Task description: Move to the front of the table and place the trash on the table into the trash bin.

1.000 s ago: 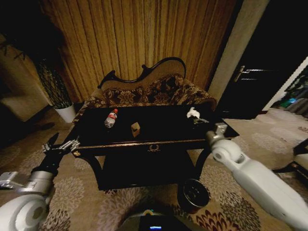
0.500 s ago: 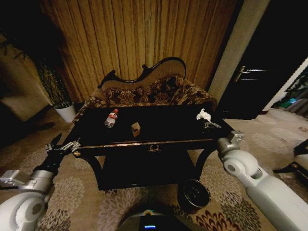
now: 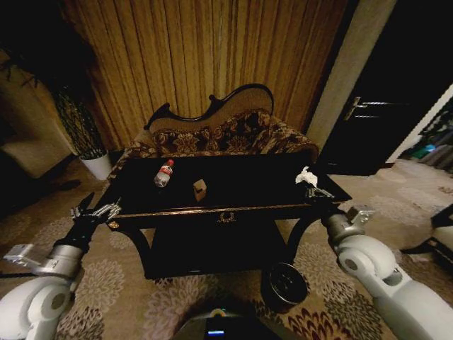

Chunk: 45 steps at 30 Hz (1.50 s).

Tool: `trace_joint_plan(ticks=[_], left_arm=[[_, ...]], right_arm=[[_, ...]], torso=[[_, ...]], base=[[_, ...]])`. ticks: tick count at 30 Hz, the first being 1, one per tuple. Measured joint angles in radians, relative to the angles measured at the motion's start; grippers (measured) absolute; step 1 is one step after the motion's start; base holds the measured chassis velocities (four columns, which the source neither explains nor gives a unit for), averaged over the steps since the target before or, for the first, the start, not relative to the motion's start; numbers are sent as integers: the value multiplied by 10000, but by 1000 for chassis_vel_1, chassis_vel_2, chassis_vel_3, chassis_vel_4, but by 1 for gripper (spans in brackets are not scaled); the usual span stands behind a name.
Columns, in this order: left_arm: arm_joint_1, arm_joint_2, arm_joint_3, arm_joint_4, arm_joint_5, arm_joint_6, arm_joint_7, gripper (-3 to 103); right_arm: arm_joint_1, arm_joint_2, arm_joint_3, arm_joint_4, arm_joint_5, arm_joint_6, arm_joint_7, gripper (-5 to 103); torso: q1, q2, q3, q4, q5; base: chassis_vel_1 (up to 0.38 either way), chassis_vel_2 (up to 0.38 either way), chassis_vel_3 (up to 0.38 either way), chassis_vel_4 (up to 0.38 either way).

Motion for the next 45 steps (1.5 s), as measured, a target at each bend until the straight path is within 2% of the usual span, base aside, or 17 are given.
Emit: trace_joint_plan(ticks=[30,32,36,40,45], left_arm=[[41,-5,25,-89,43,-3,118,100],[46,-17,29,-95,46,-7,121,100],[64,-37,31,-103,50,-24,131,100],[64,-58,50,-104,55,-34,145,100],[64,-102,110,-103,69,-35,150,100]], right_arm=[[-344,567,-531,-244,-921,145,-64,0],[-402,668,-663,-419,-1156,199,-158,0],[-614,1012,-943,-810,-1759,245,-569,0],[-577,1596,-1548,-1613,-2380,269,-888,0],[-194,1971,-1955,-2483,-2624,271,-1242,0]], torso=[[-1,1,0,-1,1],[-2,2,-1,5,-2],[-6,6,-3,-2,0],[0,-1,1,-2,3],[6,-3,3,-2,1]], base=[[152,-151,-151,154],[150,-174,-122,151],[84,-90,-63,74],[0,0,0,0],[0,0,0,0]])
